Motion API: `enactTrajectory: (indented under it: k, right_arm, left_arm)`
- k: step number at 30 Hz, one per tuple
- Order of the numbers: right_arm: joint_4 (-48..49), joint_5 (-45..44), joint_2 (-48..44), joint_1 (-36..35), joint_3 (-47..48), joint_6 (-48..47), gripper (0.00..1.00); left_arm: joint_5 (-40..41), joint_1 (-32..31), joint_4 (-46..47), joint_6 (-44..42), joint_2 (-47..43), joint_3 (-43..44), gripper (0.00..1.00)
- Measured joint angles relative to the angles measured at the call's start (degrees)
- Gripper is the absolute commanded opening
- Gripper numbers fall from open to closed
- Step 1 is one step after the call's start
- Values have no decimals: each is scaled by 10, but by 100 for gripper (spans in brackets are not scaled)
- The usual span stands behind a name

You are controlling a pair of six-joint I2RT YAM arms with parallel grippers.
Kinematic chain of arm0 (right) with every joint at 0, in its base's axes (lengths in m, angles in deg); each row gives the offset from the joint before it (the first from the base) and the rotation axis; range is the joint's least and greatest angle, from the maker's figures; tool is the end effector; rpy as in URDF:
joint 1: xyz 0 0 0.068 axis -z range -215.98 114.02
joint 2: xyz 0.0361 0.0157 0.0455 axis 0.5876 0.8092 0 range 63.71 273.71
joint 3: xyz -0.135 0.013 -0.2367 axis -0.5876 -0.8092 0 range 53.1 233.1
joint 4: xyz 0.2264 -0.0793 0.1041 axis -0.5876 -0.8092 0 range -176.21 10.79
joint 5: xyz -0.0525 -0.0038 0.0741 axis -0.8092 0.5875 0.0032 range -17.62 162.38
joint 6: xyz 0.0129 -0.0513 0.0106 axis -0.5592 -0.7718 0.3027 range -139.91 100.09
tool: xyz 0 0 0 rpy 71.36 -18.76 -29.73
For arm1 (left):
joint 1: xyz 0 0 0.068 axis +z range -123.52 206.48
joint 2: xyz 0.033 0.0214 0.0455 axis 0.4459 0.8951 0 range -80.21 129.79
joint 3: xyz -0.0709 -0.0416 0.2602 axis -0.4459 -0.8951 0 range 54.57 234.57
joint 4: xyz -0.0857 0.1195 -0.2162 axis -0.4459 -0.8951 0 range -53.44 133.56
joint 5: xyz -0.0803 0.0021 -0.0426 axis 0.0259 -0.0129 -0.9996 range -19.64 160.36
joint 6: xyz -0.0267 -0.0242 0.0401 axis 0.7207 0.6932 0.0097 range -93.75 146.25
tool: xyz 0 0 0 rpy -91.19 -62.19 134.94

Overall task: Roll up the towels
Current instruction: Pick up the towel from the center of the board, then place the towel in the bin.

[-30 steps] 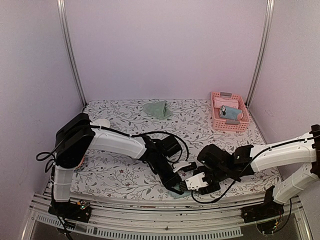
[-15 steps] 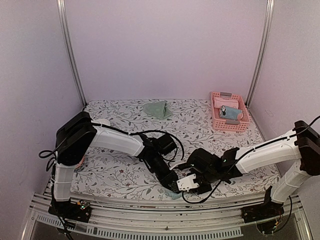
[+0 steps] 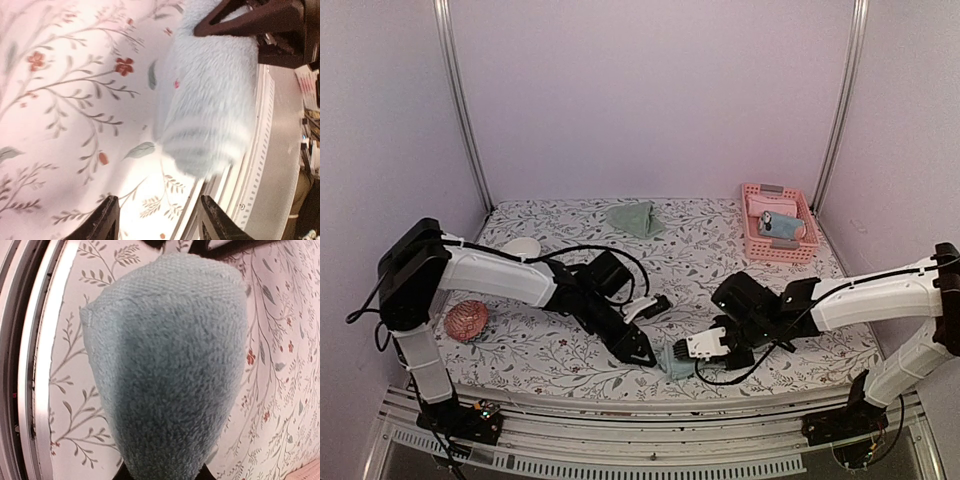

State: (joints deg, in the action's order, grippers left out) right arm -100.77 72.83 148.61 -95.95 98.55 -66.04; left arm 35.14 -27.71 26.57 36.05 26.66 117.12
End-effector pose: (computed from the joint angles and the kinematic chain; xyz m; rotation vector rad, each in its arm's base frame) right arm 0.1383 0.2398 0.1712 -2.1102 1.5843 0.0924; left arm 0.1958 -0.3068 0.1475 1.2775 2.5254 -1.1416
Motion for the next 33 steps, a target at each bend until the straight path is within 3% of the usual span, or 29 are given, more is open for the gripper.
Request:
enactTrajectory:
  k: [8,15,24,33]
  right_arm:
    - [-77,26,-55,152,34,-50,3]
    - [-108,31,-48,330,136,-141,3]
    - [-111,31,83,518,322,-236,3]
    - [-104,26,223,579,461,-262,3]
  left_arm:
    - [93,20,72,51,-125,-73,57]
    - [107,20,115,75,-134,-97,57]
    - [106,7,152,96,-134,-120,56]
    - [104,-3,183,113,-131,-128,55]
